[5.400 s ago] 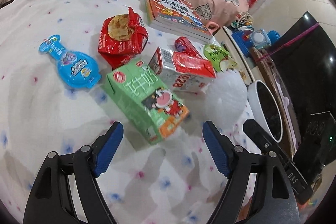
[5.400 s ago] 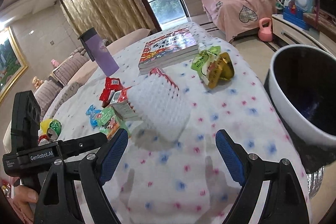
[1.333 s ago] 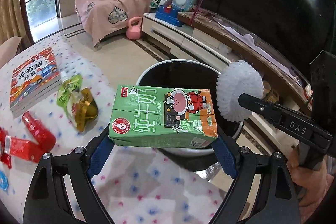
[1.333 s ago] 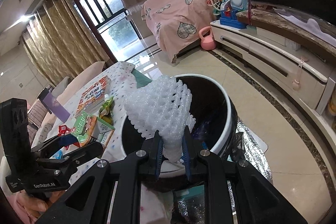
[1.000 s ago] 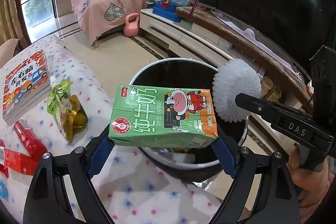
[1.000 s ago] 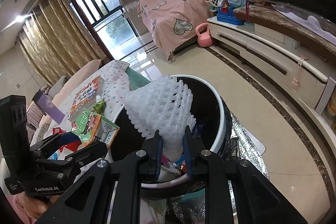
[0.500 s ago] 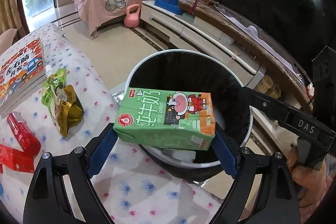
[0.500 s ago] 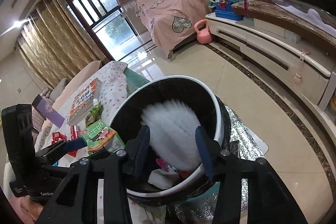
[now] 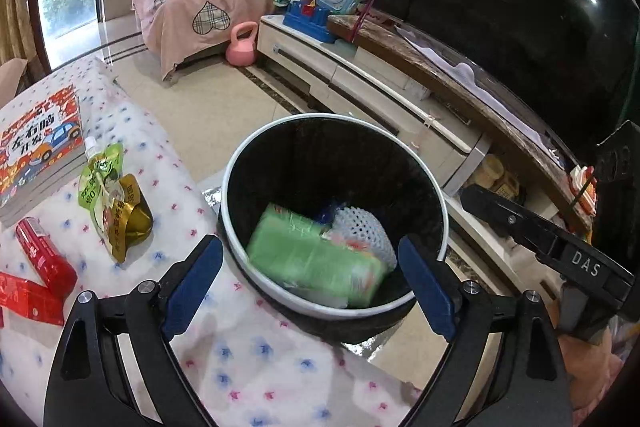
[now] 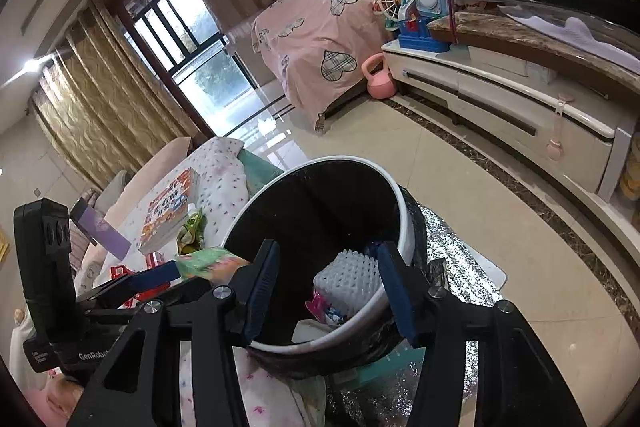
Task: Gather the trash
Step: 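Carry the mesh net and milk carton over the bin and release both, then grasp the red juice box with the right gripper while the left grasps the blue lollipop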
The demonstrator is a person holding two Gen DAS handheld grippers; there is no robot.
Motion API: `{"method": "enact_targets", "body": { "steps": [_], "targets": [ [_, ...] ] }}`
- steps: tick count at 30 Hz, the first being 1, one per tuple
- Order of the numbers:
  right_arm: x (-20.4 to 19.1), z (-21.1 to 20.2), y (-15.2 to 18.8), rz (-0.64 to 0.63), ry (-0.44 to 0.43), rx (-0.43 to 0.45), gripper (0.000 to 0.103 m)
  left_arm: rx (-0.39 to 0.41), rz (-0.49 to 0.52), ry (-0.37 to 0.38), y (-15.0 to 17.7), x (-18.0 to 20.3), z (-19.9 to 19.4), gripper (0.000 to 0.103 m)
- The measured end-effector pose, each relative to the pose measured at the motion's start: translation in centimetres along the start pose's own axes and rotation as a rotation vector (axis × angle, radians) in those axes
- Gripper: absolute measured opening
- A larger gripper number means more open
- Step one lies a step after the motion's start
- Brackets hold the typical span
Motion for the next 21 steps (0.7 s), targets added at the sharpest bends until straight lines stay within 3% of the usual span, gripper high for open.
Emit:
{"method": "enact_targets", "body": {
  "steps": [9,11,17,21],
  "targets": [
    [0.3,-2.0,0.5,0.020,0.019,0.027,0.055,0.029,-0.035,-0.019,1.4,-1.5,-2.3,0.092],
    [-0.1,-2.1,1.1,0.021,0.012,0.028,0.059,0.033,-0.056,-0.030,2.6,-2.6,-3.1,0.092],
    [-3.2,-1.6,3.7,-0.003,-0.031,0.012,0.073,0.035,-0.112,-0.070,6.4,-6.4,-5.4,0.092],
    [-6.7,-0.7,5.9,-0.044,-0.084,-0.007,0.075,0.037,-0.166,-0.105,9.2,-9.6,-7.4,0.092]
  ]
}}
Point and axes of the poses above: each gripper's, at about its wrist camera, not at the fingertips, and z roughly the way its jaws point, x to its right, y to its underside, the point moved 10 cm from there along z, roughly the way its jaws point, and after that the axes turned 4 degrees about -y, right-handed, at the moved point
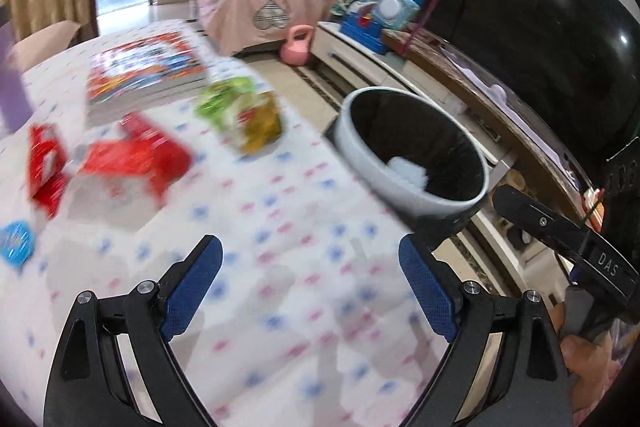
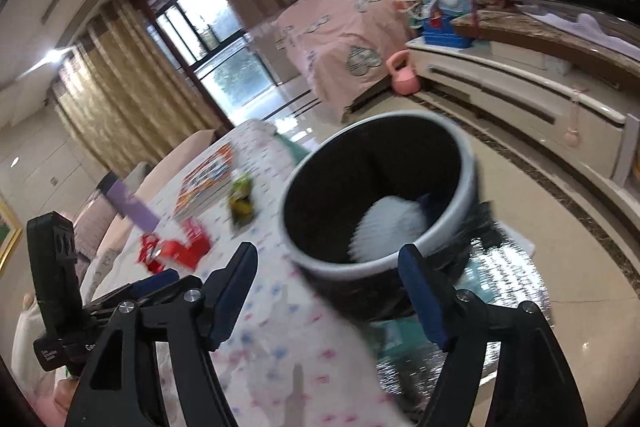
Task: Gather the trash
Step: 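Grasp the red juice box with the right gripper while the left grasps the blue lollipop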
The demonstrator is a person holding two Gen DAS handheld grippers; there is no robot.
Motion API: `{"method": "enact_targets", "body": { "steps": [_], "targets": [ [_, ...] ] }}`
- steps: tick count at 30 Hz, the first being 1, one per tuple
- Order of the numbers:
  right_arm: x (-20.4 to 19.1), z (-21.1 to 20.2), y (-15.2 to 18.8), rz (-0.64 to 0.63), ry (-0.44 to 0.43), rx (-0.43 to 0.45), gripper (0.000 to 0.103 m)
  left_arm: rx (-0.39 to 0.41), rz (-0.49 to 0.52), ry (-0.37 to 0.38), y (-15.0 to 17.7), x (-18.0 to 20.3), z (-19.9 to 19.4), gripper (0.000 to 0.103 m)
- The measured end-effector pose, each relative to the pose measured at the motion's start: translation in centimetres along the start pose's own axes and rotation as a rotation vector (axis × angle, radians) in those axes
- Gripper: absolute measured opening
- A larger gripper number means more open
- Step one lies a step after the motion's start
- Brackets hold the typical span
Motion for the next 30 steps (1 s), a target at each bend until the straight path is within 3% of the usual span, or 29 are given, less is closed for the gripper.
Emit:
{"method": "enact_targets", "body": {
  "steps": [4,13,25,30],
  "targets": [
    [-3.3,1.3,1.9,-0.048,-0.050,-0.031,0.076,0.007,-0.078,-0.025,1.5,-4.2,-1.7,0.092],
    [-10.6,4.7,5.1,-0.168,-0.141,-0.111,0.076,0.026,-0.125,-0.102,3.5,-11.6,-4.5,0.092],
    [-16.7,8.6,6.8,-0.335,-0.192,-0.186,0.076,0.003,-0.074,-0.141,4.2,-18.3,-5.4,0.092],
    [-18.3,10.1,6.8,-0.398,-0.205,-0.213,0.076,-0.040,0.028,-0.151,3.9,-20.7,-4.5,0.092]
  ]
}}
Point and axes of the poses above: each gripper's, at about its wrist camera, not at the fingertips, and z roughly the way its jaws point, x to its right, y to its underside, the point moved 10 cm from there along z, roughly the way its jaws point, and after that the axes turned 4 degrees about -y, right-handed, at the moved point
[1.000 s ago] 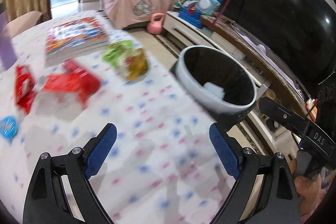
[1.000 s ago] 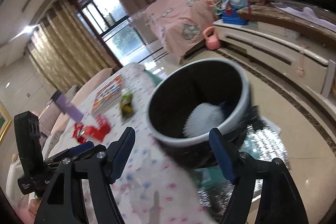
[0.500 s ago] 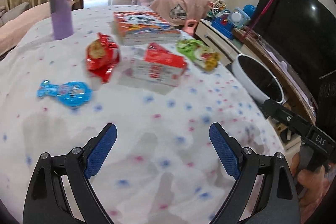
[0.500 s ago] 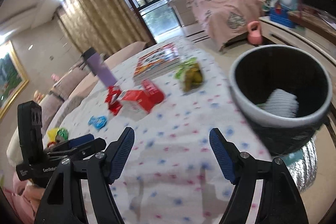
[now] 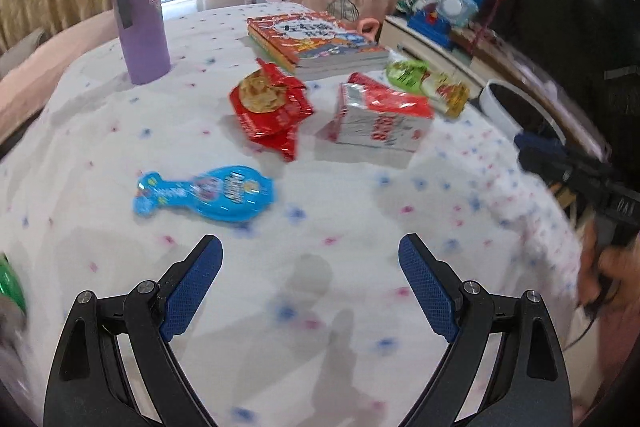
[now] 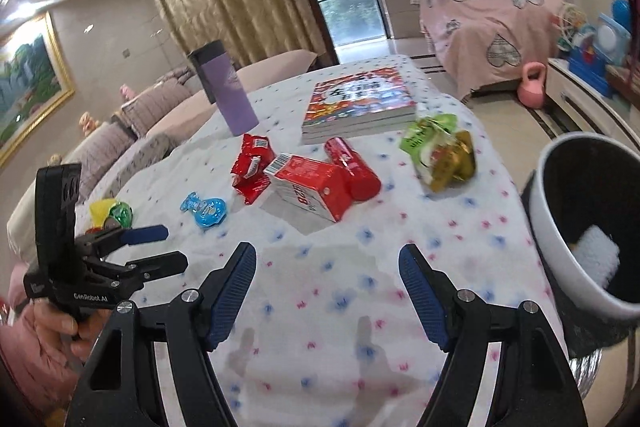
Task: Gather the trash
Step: 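Grasp the red juice box with the right gripper while the left grasps the blue lollipop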
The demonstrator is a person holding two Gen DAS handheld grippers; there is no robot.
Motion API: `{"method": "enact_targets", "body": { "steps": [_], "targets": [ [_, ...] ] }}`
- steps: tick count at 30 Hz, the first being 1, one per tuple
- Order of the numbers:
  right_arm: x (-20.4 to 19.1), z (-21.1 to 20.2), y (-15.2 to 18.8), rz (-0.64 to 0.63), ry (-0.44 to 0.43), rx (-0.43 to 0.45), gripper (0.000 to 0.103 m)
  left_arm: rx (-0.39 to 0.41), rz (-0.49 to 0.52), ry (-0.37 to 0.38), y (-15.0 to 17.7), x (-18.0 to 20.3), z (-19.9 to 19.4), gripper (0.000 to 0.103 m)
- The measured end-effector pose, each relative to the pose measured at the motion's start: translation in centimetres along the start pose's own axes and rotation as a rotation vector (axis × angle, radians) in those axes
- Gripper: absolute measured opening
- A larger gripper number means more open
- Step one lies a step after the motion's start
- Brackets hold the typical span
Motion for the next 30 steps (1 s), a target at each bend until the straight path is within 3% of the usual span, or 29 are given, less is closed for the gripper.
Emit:
{"method": "enact_targets", "body": {
  "steps": [7,13,17,20,22,23,27,30],
  "targets": [
    [-0.6,2.1,-1.4,-0.060,-0.030,-0.030,0.079,-0.050,0.204,-0.048,-1.1,-3.5,2.0,0.092],
    [-1.3,4.0,-2.5,-0.107,-0.084,-0.057,0.079,-0.096,0.350,-0.024,-1.9,-5.0,3.8,0.092],
    [-2.3,5.7,-3.4,-0.183,-0.092,-0.081,0.079,-0.171,0.446,-0.034,-1.3,-5.3,5.8,0.092],
    [-2.1,7.3,-4.3,-0.214,-0.090,-0.095,0.079,-0.181,0.440,-0.011,-1.3,-5.4,6.1,0.094],
    [-1.7,8.6,-4.6,-0.226,-0.077,-0.114,0.079,-0.195,0.422,0.004,-1.1,-5.3,6.1,0.089],
    [-1.6,9.0,-4.6,-0.236,-0.066,-0.124,0.079,-0.199,0.414,0.021,-0.9,-5.1,5.9,0.081],
    [-1.6,10.9,-4.4,-0.269,-0.056,-0.173,0.078,-0.211,0.367,0.025,-0.4,-4.8,5.4,0.065],
    [-1.8,11.8,-3.5,-0.286,-0.035,-0.214,0.055,-0.208,0.370,0.004,-0.1,-3.9,4.8,0.051]
  ]
}}
Point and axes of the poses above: each gripper's, at about its wrist camera, not at the fingertips, and z roughly the way its jaws point, x to its right, y to its underside, the point moved 10 cm from there along z, roughly the way its jaws point, and after that the axes turned 4 degrees about -y, right-handed, at the moved point
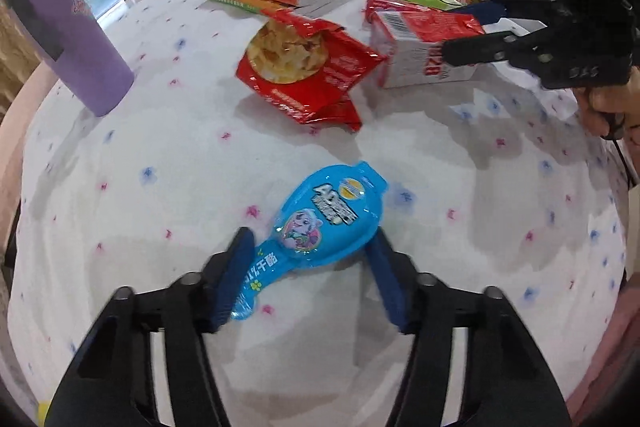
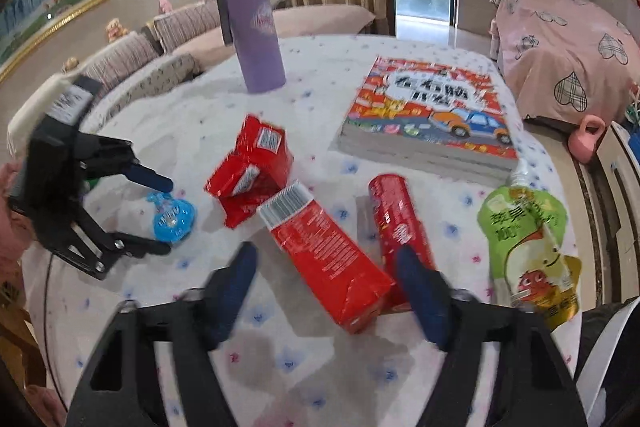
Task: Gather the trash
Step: 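Grasp the red juice box with the right gripper while the left grasps the blue lollipop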
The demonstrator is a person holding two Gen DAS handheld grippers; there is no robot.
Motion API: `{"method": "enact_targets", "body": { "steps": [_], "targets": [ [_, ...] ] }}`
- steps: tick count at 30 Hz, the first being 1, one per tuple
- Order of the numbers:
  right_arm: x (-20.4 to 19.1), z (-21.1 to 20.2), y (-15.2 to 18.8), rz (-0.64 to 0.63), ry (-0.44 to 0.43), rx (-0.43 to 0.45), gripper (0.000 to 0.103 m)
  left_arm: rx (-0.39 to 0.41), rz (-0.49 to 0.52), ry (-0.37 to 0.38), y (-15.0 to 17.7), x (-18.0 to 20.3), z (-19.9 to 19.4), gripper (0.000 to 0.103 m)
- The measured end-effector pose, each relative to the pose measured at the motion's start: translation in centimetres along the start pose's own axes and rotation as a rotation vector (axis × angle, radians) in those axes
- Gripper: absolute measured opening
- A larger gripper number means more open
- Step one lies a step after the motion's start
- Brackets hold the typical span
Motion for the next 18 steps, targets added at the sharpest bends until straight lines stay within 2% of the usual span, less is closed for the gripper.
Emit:
{"method": "enact_targets", "body": {
  "steps": [2,4,10,14,18],
  "targets": [
    [-0.2,0.2,0.5,-0.010,0.025,-0.018,0.041,-0.010,-0.002,-0.013,0.0,0.8,-0.2,0.038],
    [-0.4,0.0,1.1,-0.012,0.042,-0.027,0.033,-0.018,-0.012,-0.005,-0.1,1.9,-0.5,0.027],
    [-0.9,-3.4,3.2,0.075,0.021,0.022,0.032,0.023,-0.086,0.099,-0.9,6.8,-2.0,0.024],
    [0.3,-6.5,5.3,0.189,0.012,0.076,0.032,0.071,-0.150,0.172,-1.9,10.7,-3.2,0.023],
    [2.1,-9.7,7.8,0.306,0.038,0.126,0.032,0.122,-0.239,0.264,-3.2,13.9,-4.3,0.022]
  ]
}}
Point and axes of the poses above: each gripper's, at about its wrist camera, not at the fingertips, and z roughly the way its jaws point, x to its right, y to its underside, the point moved 10 cm from there along z, roughly the way its jaws point, and after that the axes turned 4 degrees about -y, right-handed, at the moved point
